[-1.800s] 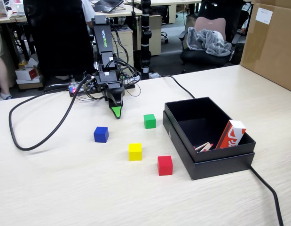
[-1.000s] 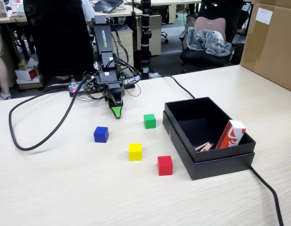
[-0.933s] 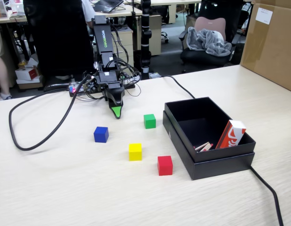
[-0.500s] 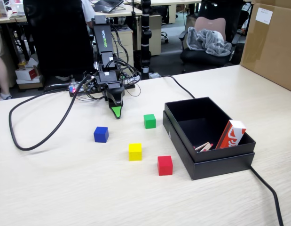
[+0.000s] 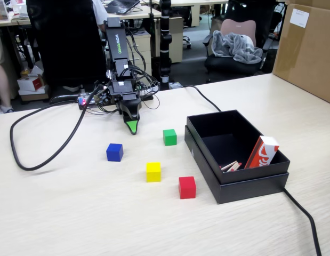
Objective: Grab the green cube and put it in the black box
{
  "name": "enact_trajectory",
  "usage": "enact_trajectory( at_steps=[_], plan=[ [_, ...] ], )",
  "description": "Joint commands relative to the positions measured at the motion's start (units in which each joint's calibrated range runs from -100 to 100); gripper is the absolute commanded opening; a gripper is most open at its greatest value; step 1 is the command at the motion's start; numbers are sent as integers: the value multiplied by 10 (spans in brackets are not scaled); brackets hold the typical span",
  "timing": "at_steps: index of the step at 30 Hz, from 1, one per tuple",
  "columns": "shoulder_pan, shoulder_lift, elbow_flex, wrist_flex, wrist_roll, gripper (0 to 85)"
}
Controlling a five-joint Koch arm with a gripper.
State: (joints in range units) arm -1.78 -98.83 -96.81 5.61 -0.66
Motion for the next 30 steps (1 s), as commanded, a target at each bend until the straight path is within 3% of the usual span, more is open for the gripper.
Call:
enact_trajectory(
  at_steps=[1,13,22,30],
  plan=[
    [2,3,-5,-20,-1,485],
    [16,1,20,-40,4,479],
    [35,4,230,-271,42,479],
    [84,102,448,-445,90,481]
  ],
)
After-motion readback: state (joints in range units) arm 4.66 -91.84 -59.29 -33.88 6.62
